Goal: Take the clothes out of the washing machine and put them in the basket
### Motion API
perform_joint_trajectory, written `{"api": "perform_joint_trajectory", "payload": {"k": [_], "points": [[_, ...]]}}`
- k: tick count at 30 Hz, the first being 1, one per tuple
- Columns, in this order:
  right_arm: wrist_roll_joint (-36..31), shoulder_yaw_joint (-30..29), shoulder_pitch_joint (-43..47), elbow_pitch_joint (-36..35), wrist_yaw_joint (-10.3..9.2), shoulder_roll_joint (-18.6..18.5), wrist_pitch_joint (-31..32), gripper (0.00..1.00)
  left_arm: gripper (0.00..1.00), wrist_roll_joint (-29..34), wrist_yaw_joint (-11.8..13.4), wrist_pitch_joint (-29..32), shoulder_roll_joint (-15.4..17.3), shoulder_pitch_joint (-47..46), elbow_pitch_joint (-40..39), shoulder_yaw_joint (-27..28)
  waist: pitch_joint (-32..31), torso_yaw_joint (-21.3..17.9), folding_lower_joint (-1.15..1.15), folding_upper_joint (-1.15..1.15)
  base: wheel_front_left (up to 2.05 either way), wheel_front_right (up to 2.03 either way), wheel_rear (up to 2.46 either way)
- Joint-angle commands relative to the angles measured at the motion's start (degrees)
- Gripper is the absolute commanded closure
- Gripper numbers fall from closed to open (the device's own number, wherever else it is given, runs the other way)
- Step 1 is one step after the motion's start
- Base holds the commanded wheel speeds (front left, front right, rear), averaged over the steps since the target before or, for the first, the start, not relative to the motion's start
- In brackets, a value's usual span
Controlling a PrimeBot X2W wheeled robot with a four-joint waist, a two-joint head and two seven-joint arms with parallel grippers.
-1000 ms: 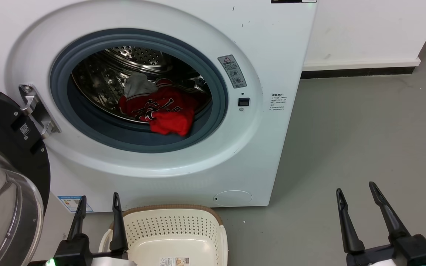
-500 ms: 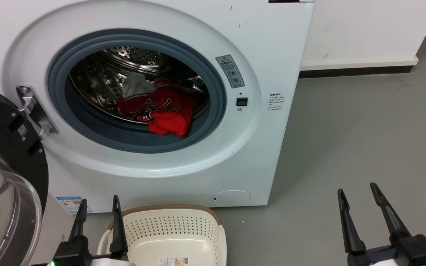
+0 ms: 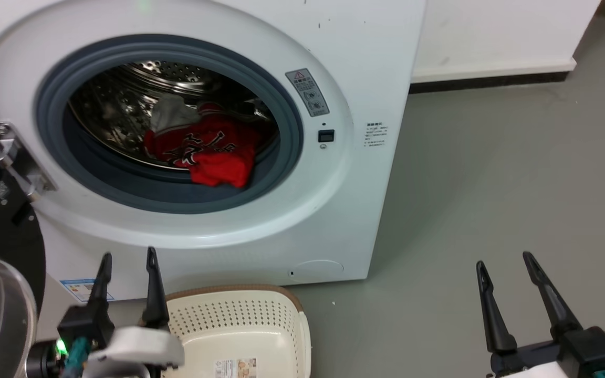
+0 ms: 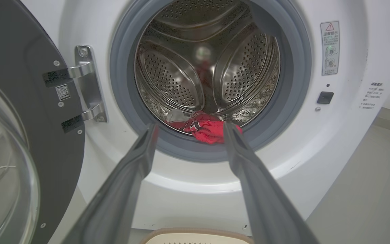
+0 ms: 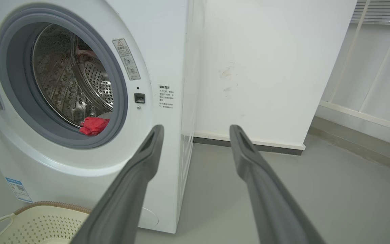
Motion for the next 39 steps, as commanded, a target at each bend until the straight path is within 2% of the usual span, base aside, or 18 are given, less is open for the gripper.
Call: {"api": "perform_joint_trajectory", "payload": {"k": [1,6,10,17,21,26,32,36,39], "points": [[-0.24,-0.02,-1.1,-0.39,-0.04,-0.07,-0.15,0.0,0.0,0.34,-0.57,-0.16,0.0,-1.84,0.89,0.53,1.14,-0.83,0.0,0.0,0.0,0.0,0.0],[0.12,-0.07,-3.75,-1.09,-0.04,-0.06,-0.14,0.0,0.0,1.57,-3.43,-0.15,2.43,-12.45,7.19,3.83,6.3,-3.72,0.0,0.0,0.0,0.0,0.0],[0.49,-0.09,-5.63,-1.35,-0.04,-0.06,-0.14,0.0,0.0,1.83,-4.22,-0.15,4.72,-20.65,12.53,5.28,9.8,-5.34,0.0,0.0,0.0,0.0,0.0],[2.14,-0.14,-8.95,-1.73,-0.04,-0.05,-0.14,0.0,0.0,3.54,-5.52,-0.16,9.72,-35.25,25.22,4.07,15.58,-8.01,0.0,0.0,0.0,0.0,0.0],[3.26,-0.45,-10.66,-1.94,-0.04,-0.04,-0.14,0.0,0.0,3.8,-6.55,1.88,12.7,-44.38,32.83,2.37,18.64,-9.46,0.0,0.0,0.0,0.0,0.0],[4.46,-0.33,-12.48,-2.33,-0.04,-0.04,-0.14,0.0,0.0,4.59,-7.41,8.65,16.22,-54.79,40.22,-0.54,22.56,-10.9,0.0,0.0,0.0,0.0,0.0],[5.86,-0.41,-14.84,-3.06,-0.04,-0.03,-0.14,0.0,0.0,4.63,-7.85,22.09,20.72,-66.34,45.7,-4.81,27.79,-12.42,0.0,0.0,0.0,0.0,0.0],[6.96,-0.59,-16.08,-3.59,-0.04,-0.04,-0.14,0.0,0.0,1.88,-7.94,30.93,22.59,-72.15,47.55,-10.69,31.19,-13.46,0.0,0.0,0.0,0.0,0.0],[7.82,-0.28,-17.01,-3.98,-0.04,-0.02,-0.14,0.0,0.0,-0.51,-7.9,37.13,25.29,-75.52,47.95,-15.24,33.48,-13.99,0.0,0.0,0.0,0.0,0.0]]}}
